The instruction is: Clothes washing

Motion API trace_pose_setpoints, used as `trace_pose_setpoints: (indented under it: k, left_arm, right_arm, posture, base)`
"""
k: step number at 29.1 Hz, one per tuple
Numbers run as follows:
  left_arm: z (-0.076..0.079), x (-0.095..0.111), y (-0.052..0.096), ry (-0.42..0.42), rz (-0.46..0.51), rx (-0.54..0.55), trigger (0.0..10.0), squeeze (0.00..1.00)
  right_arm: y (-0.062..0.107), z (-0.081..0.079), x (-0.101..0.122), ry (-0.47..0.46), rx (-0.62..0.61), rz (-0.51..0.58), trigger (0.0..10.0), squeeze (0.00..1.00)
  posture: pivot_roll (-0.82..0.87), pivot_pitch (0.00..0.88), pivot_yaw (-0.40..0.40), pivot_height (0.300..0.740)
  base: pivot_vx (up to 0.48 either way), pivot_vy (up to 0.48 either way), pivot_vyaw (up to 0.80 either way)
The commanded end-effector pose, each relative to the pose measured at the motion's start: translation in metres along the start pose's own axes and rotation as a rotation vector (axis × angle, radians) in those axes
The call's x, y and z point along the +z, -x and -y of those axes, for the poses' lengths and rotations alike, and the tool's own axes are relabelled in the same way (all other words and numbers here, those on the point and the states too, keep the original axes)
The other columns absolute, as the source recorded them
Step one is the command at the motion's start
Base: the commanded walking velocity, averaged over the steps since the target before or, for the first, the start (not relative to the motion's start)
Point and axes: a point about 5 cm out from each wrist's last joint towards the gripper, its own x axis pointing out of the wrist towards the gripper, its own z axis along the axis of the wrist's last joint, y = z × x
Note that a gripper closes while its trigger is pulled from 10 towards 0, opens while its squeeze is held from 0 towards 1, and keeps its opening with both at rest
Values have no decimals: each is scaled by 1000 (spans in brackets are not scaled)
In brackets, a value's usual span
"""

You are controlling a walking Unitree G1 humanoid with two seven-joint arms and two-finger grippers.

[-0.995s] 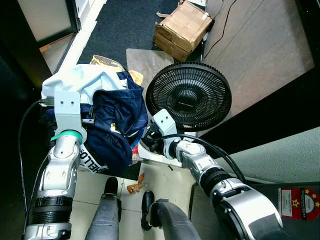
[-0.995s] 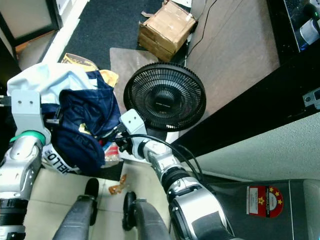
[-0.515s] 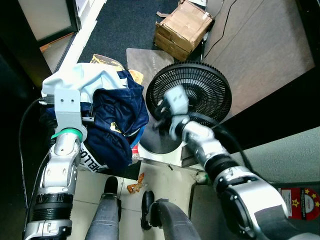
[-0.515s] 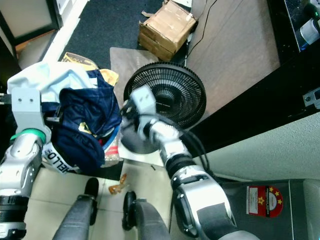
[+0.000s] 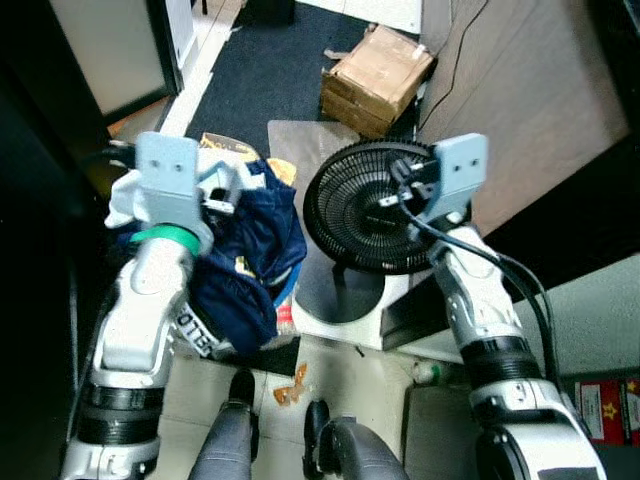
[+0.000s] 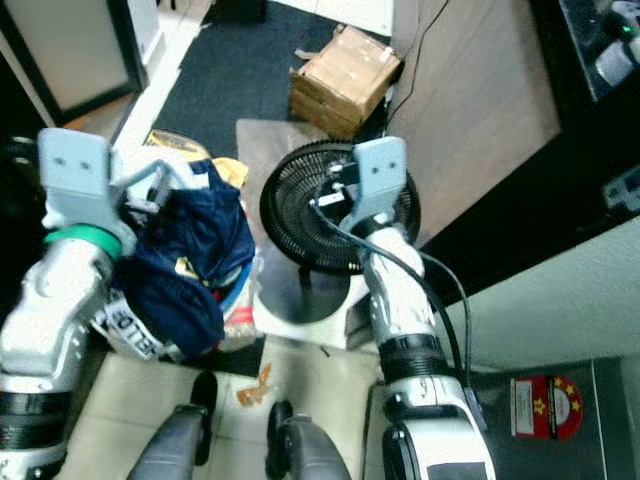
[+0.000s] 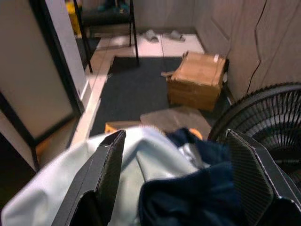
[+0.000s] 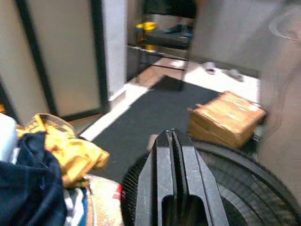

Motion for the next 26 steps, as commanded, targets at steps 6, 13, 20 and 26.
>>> trace_pose_setpoints:
  k: [6,13,20,26]
  left_arm:
    - [4,-7,-2,-11,-26,-23,10000,0]
    - [-6,-15,2,-22,-44,12,10000,0]
    - [-6,-16,0,-4,-37,30,10000,0]
    - [-6,-15,-2,8,-33,37,10000,0]
  right_arm:
    - [16,-2,-10,-42,-58,-61,10000,0]
    - [9,-28,-15,-78,-2,-76,10000,0]
    - [7,-28,-14,-76,3,-85,10000,0]
    - [6,-27,-13,-75,5,-87,10000,0]
  posture:
    - [-6,65,-24,740]
    - [22,18,-43,740]
    - [22,11,-53,740]
    - [19,8,-55,740]
  base:
    - [0,0,0]
    - [0,0,0]
    - [0,0,0]
    - [0,0,0]
